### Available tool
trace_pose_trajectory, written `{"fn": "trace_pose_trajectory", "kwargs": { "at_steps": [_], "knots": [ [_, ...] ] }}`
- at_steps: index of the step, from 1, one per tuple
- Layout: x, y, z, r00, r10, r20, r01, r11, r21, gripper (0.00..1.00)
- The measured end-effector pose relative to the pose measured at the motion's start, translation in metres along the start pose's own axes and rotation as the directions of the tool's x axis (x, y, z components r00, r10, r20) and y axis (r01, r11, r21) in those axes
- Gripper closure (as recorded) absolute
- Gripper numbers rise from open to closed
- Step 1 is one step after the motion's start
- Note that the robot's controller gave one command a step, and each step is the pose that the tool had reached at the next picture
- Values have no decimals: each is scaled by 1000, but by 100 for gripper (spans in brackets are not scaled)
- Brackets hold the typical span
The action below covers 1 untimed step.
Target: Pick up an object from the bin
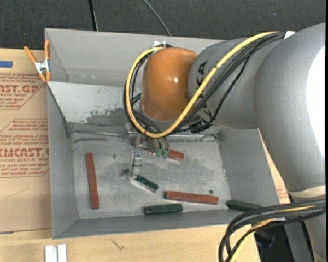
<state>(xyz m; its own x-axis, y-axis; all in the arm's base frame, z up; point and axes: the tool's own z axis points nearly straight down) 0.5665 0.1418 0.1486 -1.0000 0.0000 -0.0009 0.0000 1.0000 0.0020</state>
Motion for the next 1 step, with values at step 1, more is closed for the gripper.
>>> {"fn": "trace_pose_trajectory", "kwargs": {
  "at_steps": [1],
  "knots": [
    [12,-28,52,1000,19,6,-18,1000,-1,0]
  ]
}}
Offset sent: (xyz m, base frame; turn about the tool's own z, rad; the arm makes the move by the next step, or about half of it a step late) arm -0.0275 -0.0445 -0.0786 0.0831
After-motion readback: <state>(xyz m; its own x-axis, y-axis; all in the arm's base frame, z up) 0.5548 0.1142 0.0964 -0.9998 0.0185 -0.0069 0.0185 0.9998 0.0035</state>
